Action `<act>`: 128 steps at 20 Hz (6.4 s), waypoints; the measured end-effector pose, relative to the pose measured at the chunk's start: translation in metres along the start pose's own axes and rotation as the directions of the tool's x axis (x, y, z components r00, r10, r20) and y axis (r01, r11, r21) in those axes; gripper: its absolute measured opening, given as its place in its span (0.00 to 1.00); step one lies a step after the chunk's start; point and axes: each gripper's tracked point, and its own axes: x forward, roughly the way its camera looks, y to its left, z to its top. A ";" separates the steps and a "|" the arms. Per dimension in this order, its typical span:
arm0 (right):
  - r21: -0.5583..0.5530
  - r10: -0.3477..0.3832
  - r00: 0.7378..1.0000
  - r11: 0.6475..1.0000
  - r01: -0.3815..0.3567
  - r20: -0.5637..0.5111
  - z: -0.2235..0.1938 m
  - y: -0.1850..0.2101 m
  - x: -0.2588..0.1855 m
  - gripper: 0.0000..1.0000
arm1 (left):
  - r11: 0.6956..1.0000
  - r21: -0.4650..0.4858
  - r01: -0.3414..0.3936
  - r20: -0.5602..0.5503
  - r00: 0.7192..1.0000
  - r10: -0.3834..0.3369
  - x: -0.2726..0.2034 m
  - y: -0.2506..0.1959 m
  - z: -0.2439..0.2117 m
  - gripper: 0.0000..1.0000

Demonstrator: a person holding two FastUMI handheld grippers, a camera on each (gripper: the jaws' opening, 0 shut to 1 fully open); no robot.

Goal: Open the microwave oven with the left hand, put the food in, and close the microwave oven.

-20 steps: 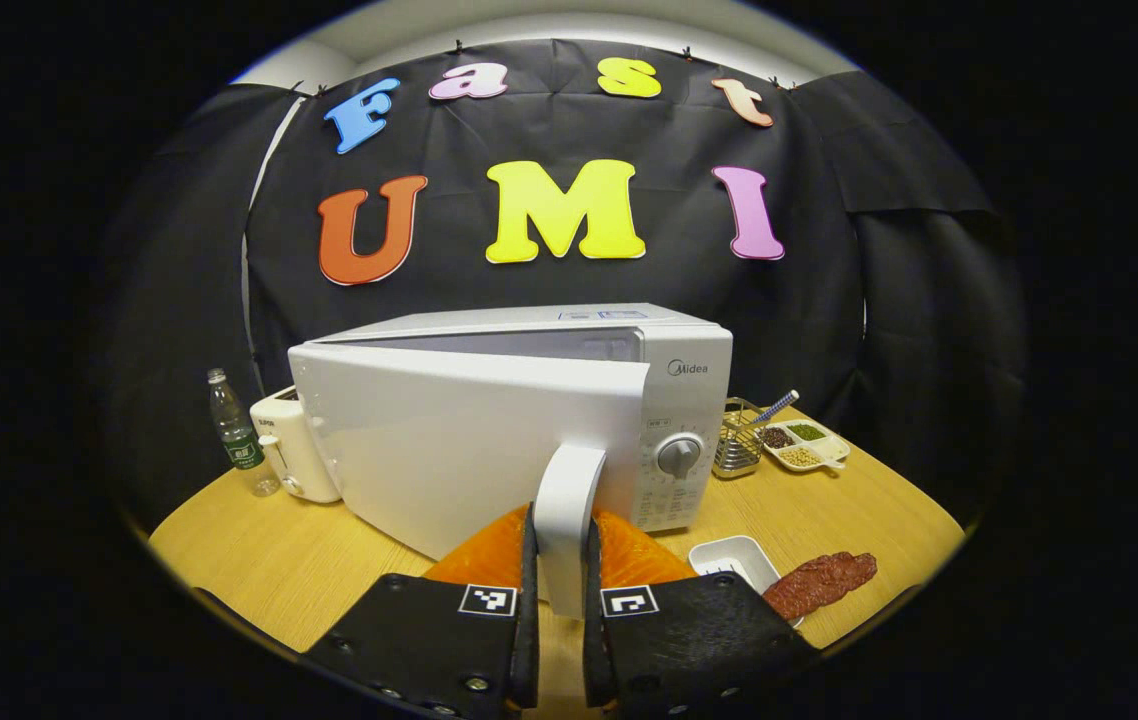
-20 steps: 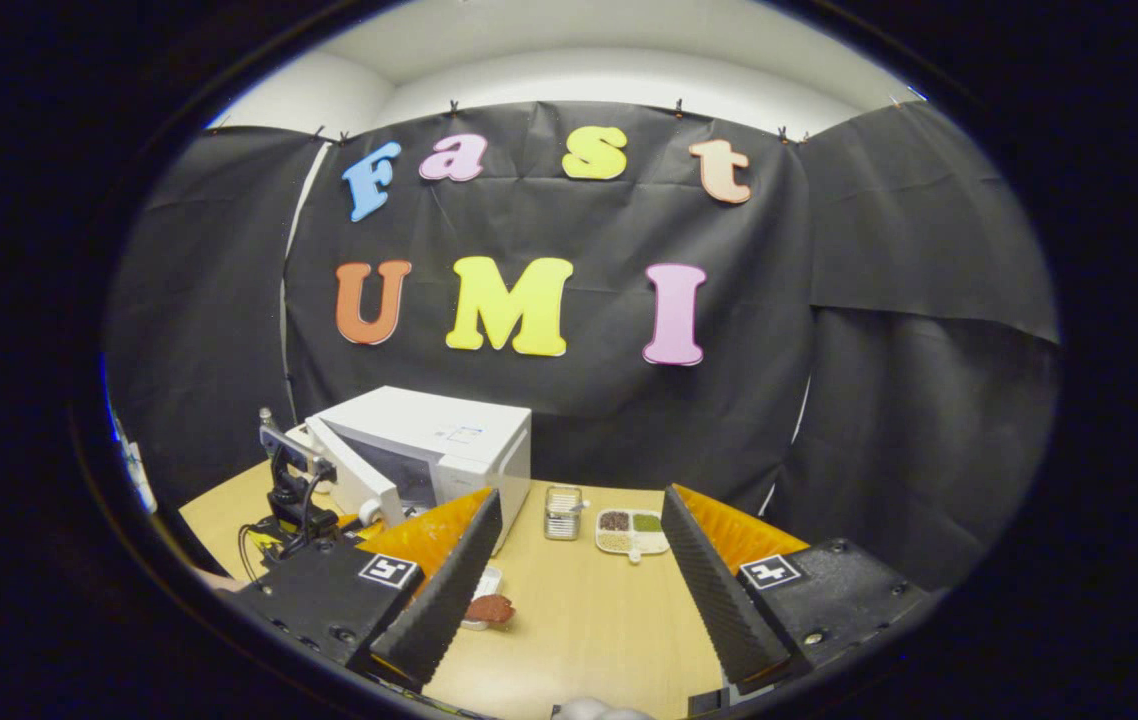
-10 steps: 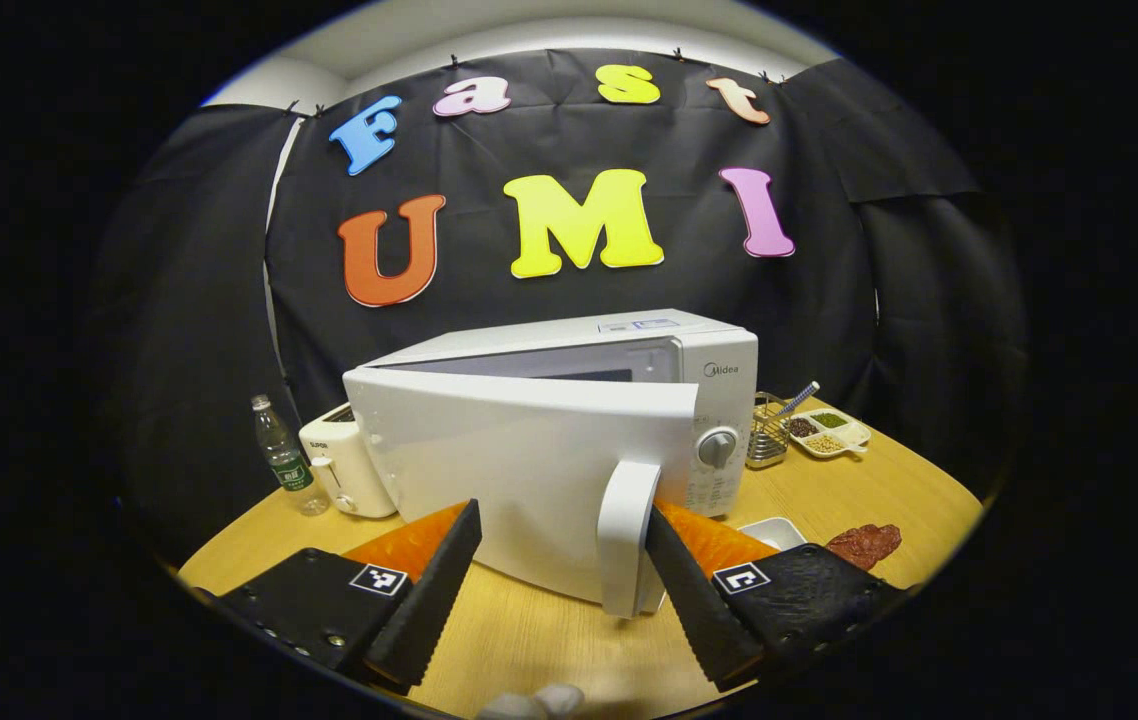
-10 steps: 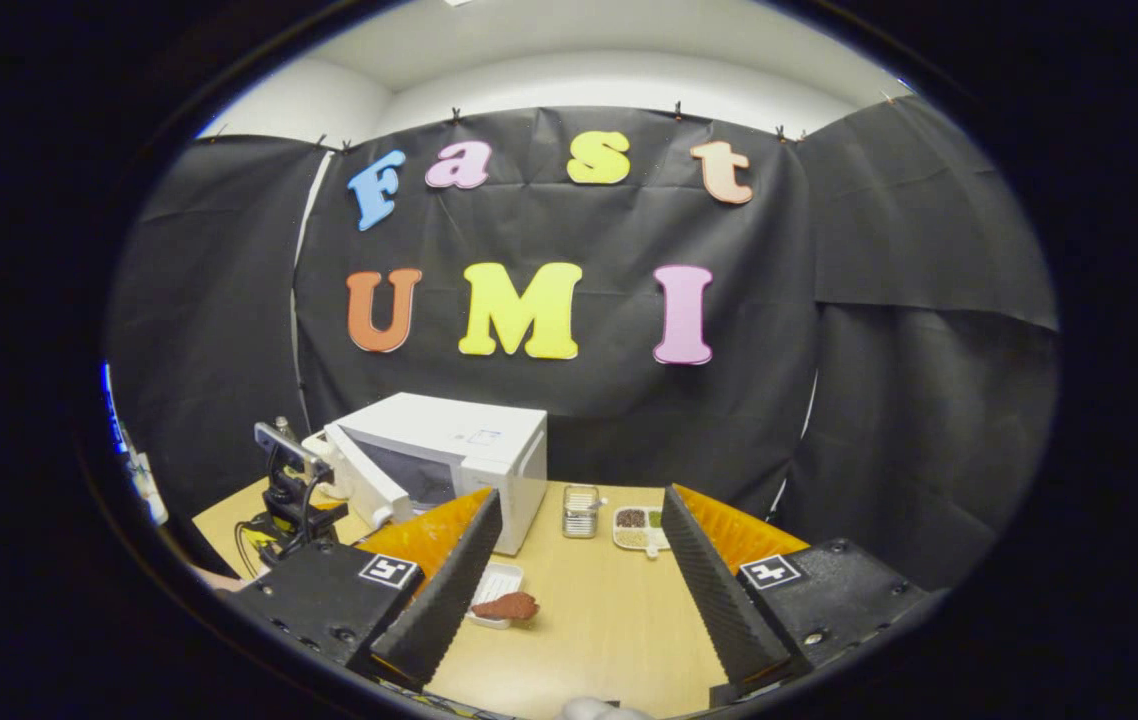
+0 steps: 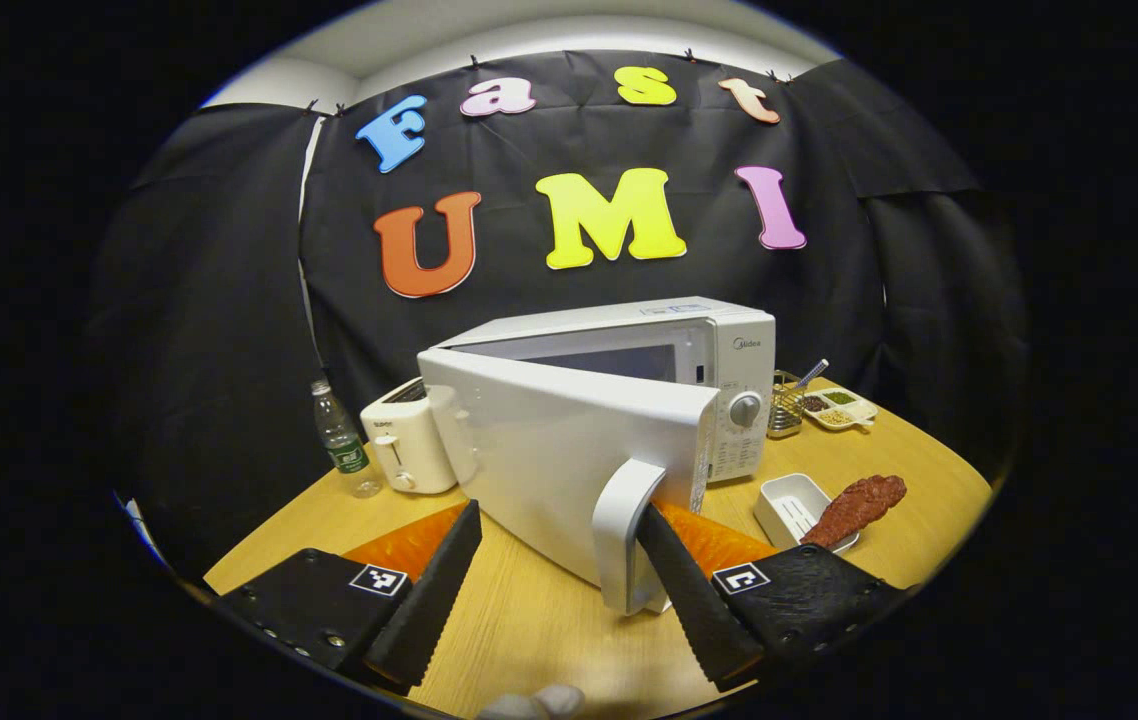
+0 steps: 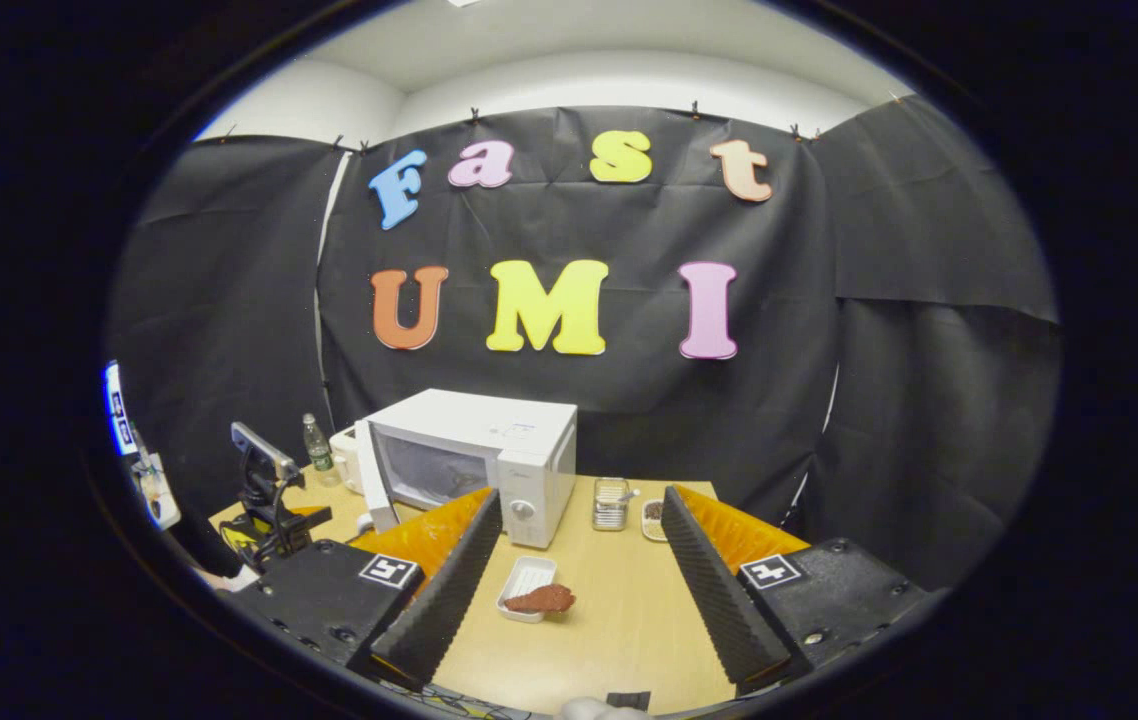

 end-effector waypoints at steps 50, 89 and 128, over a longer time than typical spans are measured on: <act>0.679 0.584 0.653 0.720 -0.143 -0.482 -0.287 0.029 0.203 0.30 | 0.974 -0.067 -0.217 0.003 0.976 0.218 -0.106 0.033 0.100 0.95; 0.889 0.080 0.995 0.458 0.015 -0.058 -0.159 0.281 0.432 0.16 | 0.999 0.001 -0.047 0.015 0.999 0.047 -0.091 0.189 0.062 0.95; 0.255 0.074 0.997 0.965 -0.064 -0.033 -0.069 0.271 0.319 1.00 | 0.995 -0.052 -0.090 0.091 0.991 0.094 -0.077 0.213 0.083 0.95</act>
